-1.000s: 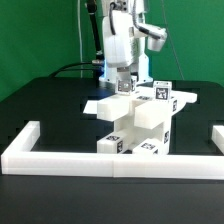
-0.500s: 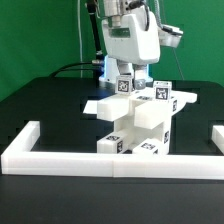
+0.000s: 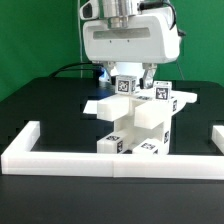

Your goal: Assemble chair

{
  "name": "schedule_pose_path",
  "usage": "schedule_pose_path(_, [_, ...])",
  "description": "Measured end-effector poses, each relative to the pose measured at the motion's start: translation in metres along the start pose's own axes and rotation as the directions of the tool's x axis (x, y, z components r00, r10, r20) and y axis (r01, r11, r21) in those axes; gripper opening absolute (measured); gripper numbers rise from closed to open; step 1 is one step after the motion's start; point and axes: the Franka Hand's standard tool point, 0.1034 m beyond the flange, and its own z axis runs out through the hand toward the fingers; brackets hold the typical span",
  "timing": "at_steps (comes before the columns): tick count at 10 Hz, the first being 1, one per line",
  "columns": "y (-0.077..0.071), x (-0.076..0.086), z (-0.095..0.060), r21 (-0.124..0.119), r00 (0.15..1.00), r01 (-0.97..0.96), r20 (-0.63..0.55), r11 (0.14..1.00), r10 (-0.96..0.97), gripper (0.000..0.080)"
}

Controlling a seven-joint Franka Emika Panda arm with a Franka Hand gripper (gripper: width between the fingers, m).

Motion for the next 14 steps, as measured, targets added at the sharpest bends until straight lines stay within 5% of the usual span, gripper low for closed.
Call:
schedule_pose_path(2, [0.0017,0.0010,-0.0001,-0.013,0.988,0.152,-0.003,0.988,-0.152,0.0649])
schedule_pose_path(5, [0.0041,0.0033,-0.0010,-0.068,0.903,0.429,0.000,0.901,-0.430,0.0649])
schedule_pose_path(7, [0.0052,0.0045,-0.0013,-0.072,0.837,0.546,0.009,0.835,-0.547,0.0649])
schedule_pose_path(9, [0.0062,0.0052,-0.0012,-0.072,0.828,0.559,0.010,0.826,-0.560,0.0419])
schedule_pose_path(10, [0.0062,0.0051,-0.0012,-0.072,0.830,0.556,0.010,0.828,-0.557,0.0419])
schedule_pose_path(11, [0.0062,0.0050,-0.0011,-0.072,0.841,0.540,0.009,0.839,-0.541,0.0281])
schedule_pose_path(14, [0.0061,0.0048,-0.0009,-0.072,0.891,0.454,0.002,0.888,-0.455,0.0281])
